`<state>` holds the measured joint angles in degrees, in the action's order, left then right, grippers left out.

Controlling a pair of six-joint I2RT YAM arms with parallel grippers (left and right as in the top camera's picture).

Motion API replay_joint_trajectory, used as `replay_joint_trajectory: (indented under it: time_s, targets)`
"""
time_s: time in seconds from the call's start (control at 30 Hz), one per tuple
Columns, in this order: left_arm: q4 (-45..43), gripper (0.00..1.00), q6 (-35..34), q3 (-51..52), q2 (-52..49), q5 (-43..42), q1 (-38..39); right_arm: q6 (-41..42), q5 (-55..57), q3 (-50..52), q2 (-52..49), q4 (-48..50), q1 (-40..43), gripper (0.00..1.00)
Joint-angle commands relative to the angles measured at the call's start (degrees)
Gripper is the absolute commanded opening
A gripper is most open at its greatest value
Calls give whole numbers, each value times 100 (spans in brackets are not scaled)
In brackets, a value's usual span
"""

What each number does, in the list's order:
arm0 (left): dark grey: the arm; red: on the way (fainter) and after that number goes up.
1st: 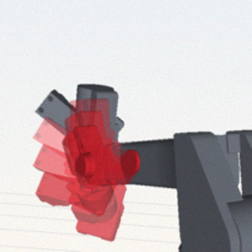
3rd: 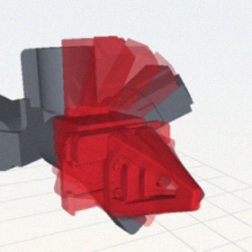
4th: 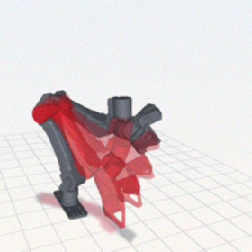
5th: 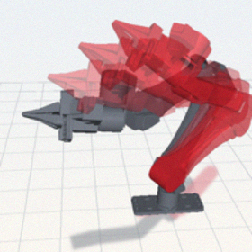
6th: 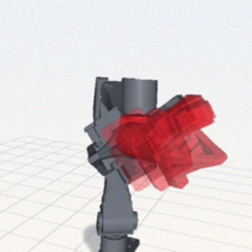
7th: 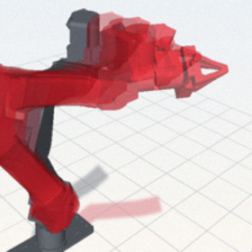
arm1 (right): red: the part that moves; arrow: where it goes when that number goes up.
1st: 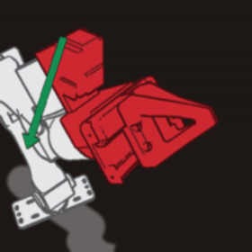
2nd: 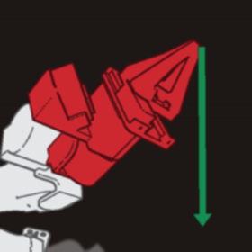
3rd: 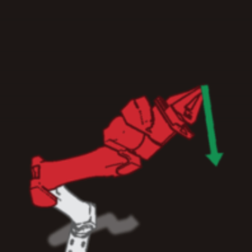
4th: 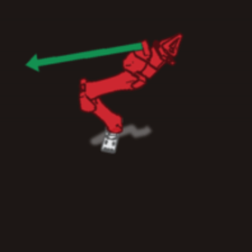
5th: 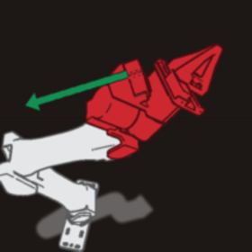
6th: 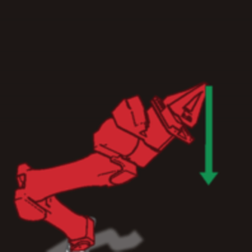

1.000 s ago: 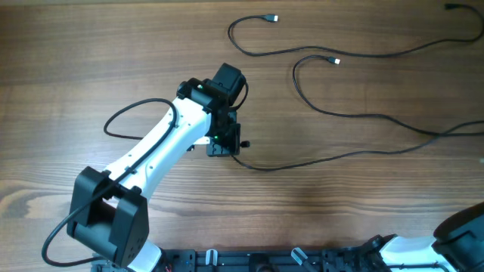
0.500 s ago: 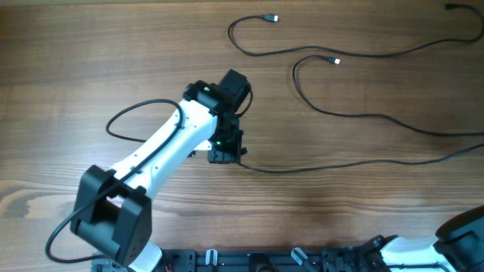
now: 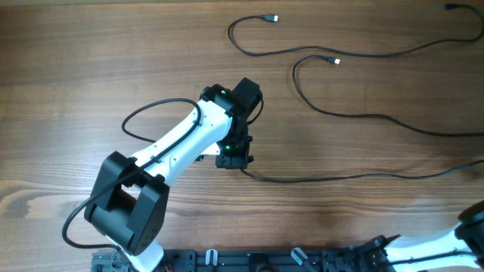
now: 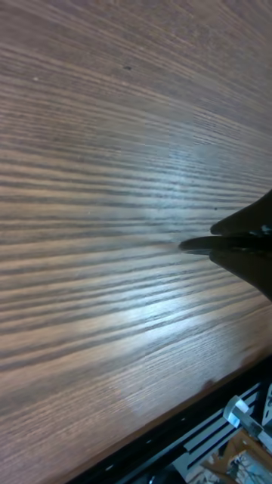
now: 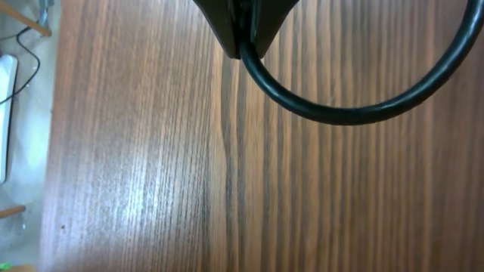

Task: Untangle cables

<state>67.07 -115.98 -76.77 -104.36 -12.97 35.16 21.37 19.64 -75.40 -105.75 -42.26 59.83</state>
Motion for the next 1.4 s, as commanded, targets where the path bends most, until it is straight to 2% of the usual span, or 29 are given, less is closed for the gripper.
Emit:
replay_joint_trajectory:
  time_s: [0.0,0.2,0.53,0.6,0.63,0.67,0.73,0.8,0.87,1.0,1.23,1.37]
  targets:
    - [-203,4,-901,7,-46,166,11,111,177,15,-420,221,90,4]
    - [-597,4,-901,7,-63,256,13,107,46,15,-916,509,94,4]
    - [-647,4,-901,7,-422,297,63,33,-105,15,-1104,920,245,4]
    - [-647,4,-901,7,-479,299,90,-37,-155,15,-1104,938,245,8]
    - [-651,4,-901,7,-494,297,103,-35,-238,15,-1104,916,245,15]
    - [-662,9,-898,7,-496,297,107,-35,-304,15,-1104,876,245,41]
    - [-669,31,-898,7,-494,295,107,-37,-367,15,-1104,811,245,78]
    - [-656,48,-870,7,-494,293,96,-37,-413,15,-1097,785,245,100]
    - [-614,56,-870,4,-494,236,96,-37,-538,13,-1058,772,245,100]
    - [-623,64,-369,-17,-431,72,44,-85,-844,9,-802,780,245,100]
    - [-590,64,-136,-22,166,142,-396,-402,-1530,9,-177,857,243,100]
    - [-356,62,-120,-24,538,546,-627,-496,-2026,9,160,857,238,100]
